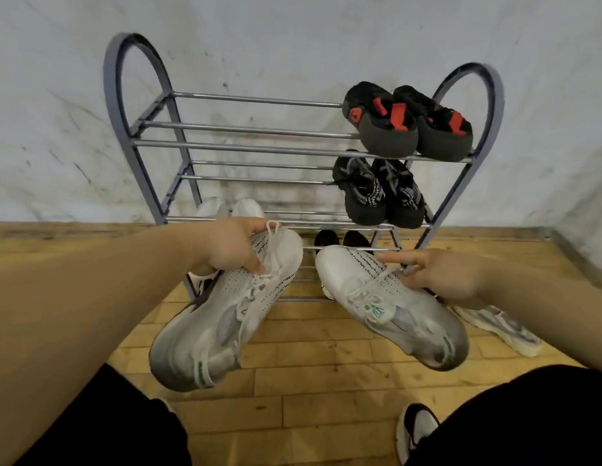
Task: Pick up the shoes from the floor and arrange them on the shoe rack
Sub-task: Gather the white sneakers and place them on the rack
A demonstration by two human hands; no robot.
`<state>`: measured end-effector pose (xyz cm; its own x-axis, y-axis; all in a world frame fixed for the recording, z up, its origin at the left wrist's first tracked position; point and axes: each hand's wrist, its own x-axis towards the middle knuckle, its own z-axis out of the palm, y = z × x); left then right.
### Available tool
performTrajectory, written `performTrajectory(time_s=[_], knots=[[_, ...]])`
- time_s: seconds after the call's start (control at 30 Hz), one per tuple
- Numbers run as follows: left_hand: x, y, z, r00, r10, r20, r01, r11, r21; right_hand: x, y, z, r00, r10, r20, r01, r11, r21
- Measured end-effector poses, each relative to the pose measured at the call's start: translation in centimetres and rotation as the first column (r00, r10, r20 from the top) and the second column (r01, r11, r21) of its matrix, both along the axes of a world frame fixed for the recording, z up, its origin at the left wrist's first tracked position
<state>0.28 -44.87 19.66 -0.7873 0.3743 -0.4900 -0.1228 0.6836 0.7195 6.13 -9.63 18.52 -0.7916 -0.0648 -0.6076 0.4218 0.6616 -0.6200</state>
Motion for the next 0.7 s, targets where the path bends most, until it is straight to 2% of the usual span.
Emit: performTrajectory(time_s=[0.1, 0.3, 0.7], knots=[[-0.4, 1.0, -1.2, 1.000, 0.027, 0.011, -0.028, 0.999, 0.026, -1.5, 0.2, -3.3, 0.986, -0.153, 0.065, 0.155, 0.988, -0.020], [-2.0, 2.9, -3.6, 1.000, 0.011, -0.016, -0.010, 0.999, 0.038, -5.1, -1.0, -7.3, 0.934, -0.357, 0.030, 0.358, 0.933, -0.047], [-5.0, 3.5, -4.6, 0.992, 0.111, -0.054, -0.101, 0.981, 0.165, -11.5, -5.0, -11.3, 0.928, -0.365, 0.078, 0.371, 0.925, -0.086]])
